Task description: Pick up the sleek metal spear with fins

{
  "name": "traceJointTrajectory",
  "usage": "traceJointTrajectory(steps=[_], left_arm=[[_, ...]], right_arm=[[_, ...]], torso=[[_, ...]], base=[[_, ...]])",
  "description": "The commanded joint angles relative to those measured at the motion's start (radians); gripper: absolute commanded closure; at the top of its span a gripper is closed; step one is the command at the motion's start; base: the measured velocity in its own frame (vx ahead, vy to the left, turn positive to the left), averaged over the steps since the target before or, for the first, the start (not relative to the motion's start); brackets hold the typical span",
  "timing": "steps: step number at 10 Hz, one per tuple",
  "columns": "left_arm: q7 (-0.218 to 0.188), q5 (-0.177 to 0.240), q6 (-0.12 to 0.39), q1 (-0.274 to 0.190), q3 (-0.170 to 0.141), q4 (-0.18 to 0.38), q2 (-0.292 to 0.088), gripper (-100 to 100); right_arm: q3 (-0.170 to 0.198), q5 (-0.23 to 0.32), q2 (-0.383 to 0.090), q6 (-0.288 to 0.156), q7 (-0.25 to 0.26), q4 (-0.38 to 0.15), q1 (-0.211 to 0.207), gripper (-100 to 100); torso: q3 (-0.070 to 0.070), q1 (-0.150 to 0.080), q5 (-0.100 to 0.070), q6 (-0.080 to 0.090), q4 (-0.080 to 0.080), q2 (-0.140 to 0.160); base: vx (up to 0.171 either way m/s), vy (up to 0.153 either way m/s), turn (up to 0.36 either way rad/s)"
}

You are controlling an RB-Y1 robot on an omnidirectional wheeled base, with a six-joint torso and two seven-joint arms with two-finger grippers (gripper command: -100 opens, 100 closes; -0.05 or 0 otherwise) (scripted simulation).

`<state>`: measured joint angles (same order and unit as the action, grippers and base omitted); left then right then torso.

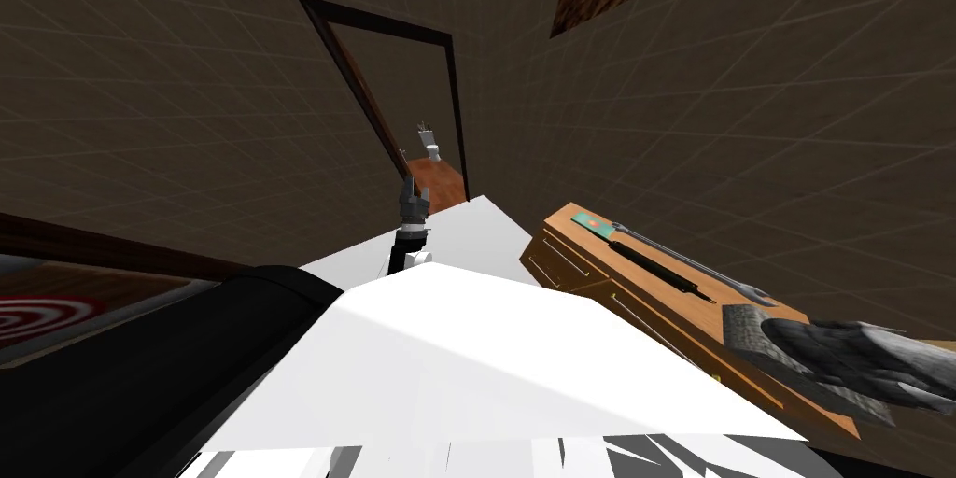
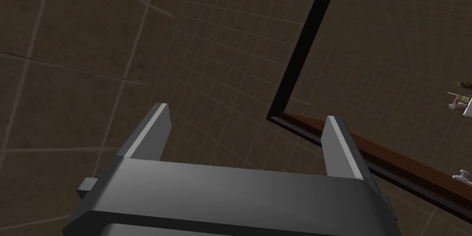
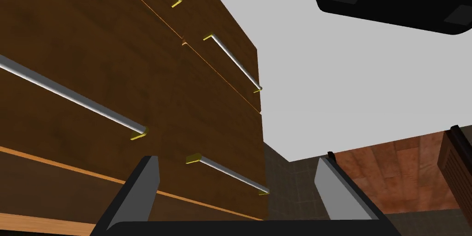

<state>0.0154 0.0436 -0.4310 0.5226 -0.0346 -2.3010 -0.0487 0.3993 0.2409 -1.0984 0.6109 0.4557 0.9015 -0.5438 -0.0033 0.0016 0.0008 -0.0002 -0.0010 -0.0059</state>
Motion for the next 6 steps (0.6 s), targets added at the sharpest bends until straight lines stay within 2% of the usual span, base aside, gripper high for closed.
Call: traceJointTrajectory(steps=[1,4,6], left_arm=[[0.000,0.000,0.000,0.000,0.000,0.000,0.000,0],[0.000,0.000,0.000,0.000,0.000,0.000,0.000,0],[0.000,0.000,0.000,0.000,0.000,0.000,0.000,0]], right_arm=[[0.003,0.005,-0.005,0.005,0.002,-0.037,0.003,-100],[0.038,0.067,-0.048,0.007,0.029,-0.122,0.034,-100],[0.038,0.067,-0.048,0.007,0.029,-0.152,0.034,-100]], torso=[[0.000,0.000,0.000,0.000,0.000,0.000],[0.000,-0.001,0.000,0.000,0.000,0.001],[-0.001,-0.001,0.000,0.000,0.000,-0.001]], base=[[0.043,0.001,0.001],[0.088,0.011,0.159],[0.072,-0.002,0.048]])
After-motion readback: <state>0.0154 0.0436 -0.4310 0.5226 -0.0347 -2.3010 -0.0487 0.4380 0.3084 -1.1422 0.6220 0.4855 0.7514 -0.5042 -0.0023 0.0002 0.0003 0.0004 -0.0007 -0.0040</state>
